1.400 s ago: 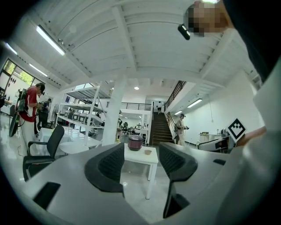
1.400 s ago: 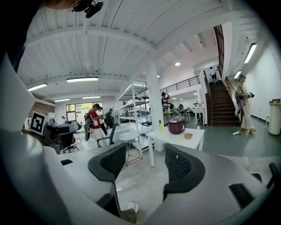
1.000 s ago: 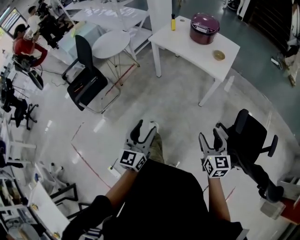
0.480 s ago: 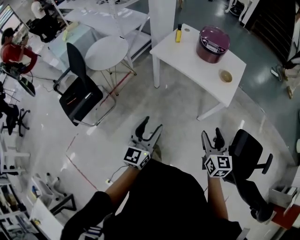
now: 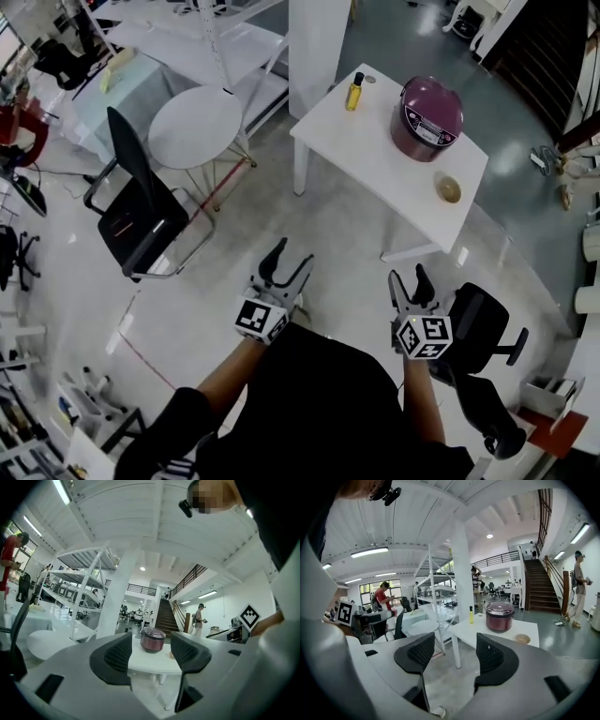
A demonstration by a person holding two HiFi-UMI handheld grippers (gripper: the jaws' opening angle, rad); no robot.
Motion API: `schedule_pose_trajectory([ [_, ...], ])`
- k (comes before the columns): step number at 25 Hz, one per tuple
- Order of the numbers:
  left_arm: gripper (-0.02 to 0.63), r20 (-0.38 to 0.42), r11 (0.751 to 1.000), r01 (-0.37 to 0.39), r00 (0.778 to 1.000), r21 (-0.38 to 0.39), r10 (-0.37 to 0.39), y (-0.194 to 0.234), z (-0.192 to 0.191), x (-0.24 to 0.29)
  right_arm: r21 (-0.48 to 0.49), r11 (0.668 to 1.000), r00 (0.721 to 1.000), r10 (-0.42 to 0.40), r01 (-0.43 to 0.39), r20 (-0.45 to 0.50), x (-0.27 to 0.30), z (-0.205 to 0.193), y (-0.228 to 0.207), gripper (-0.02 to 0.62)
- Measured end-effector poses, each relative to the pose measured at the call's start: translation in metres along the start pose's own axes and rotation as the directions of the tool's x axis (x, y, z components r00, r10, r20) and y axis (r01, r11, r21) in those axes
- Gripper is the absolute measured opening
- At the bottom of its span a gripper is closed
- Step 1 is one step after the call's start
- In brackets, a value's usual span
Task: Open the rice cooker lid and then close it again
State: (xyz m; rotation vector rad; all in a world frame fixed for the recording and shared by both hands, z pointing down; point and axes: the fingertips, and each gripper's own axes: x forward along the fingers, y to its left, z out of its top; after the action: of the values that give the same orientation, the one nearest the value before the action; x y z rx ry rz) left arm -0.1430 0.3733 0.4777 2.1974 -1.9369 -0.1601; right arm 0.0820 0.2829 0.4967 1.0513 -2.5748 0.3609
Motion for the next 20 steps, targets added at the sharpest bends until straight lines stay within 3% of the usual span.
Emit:
schedule_pose_trajectory([
  [5,0.235,0.016,1.0,0.01,1.0,-0.013,-0.01,0.042,0.011,0.037,-0.023,1.0,0.999,0.013,-0.014,-0.045,0.045,0.016,0.006,0.244],
  [11,0.236,-0.01,0.998,0.055,0.998,0.007,-0.055,0.076,0.01,0.064,-0.011,0.999,0.998,-0.037,0.036,-0.06,0.078,0.027,0.006,0.244],
  [16,0.238,-0.032,0.994,0.105,0.994,-0.018,-0.105,0.079,0.004,0.081,0.008,0.998,0.992,-0.067,0.068,-0.105,0.083,0.011,0.003,0.244],
  [20,0.241,-0.057,0.991,0.128,0.99,-0.027,-0.129,0.071,-0.003,0.096,0.007,0.991,0.986,-0.129,0.13,-0.104,0.079,0.01,-0.022,0.244],
])
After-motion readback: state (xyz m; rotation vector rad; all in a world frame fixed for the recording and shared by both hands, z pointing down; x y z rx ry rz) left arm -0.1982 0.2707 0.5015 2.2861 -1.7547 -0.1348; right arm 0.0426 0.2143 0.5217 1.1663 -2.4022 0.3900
